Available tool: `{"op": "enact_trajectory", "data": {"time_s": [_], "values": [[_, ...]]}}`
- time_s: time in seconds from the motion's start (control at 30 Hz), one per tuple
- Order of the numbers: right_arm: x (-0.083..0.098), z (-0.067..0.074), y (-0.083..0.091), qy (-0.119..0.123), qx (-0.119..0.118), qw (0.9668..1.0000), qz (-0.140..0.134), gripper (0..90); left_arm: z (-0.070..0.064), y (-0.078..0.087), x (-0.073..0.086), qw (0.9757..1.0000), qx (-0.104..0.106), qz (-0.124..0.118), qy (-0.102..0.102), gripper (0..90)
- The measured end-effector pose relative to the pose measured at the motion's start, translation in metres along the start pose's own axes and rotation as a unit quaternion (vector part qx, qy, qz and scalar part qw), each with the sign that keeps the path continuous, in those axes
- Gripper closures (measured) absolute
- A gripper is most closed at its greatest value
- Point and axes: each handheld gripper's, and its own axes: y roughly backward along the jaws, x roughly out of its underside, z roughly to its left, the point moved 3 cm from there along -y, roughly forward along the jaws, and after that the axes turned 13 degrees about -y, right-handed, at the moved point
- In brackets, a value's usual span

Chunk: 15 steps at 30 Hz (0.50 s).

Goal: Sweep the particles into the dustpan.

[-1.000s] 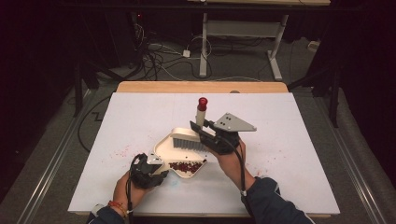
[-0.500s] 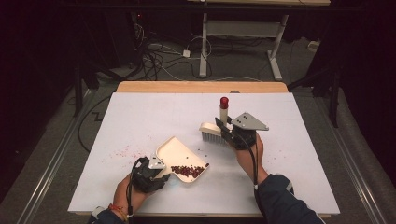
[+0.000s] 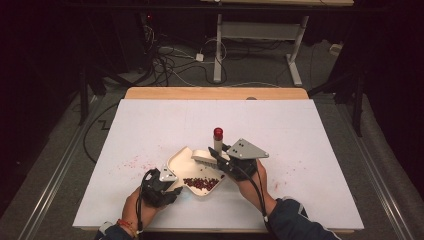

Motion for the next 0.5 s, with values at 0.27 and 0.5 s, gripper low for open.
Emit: {"op": "enact_trajectory", "data": {"time_s": [0.27, 0.5], "values": [[-0.009, 0.010, 0.007, -0.007, -0.042, 0.9990, -0.012, 70.2, 0.000, -0.001, 0.000, 1.0000, 0.002, 0.003, -0.001, 63.6], [-0.025, 0.000, 0.026, -0.004, -0.027, 0.9990, -0.036, 70.1, 0.000, 0.001, 0.001, 1.0000, 0.000, 0.003, -0.004, 63.6]]}}
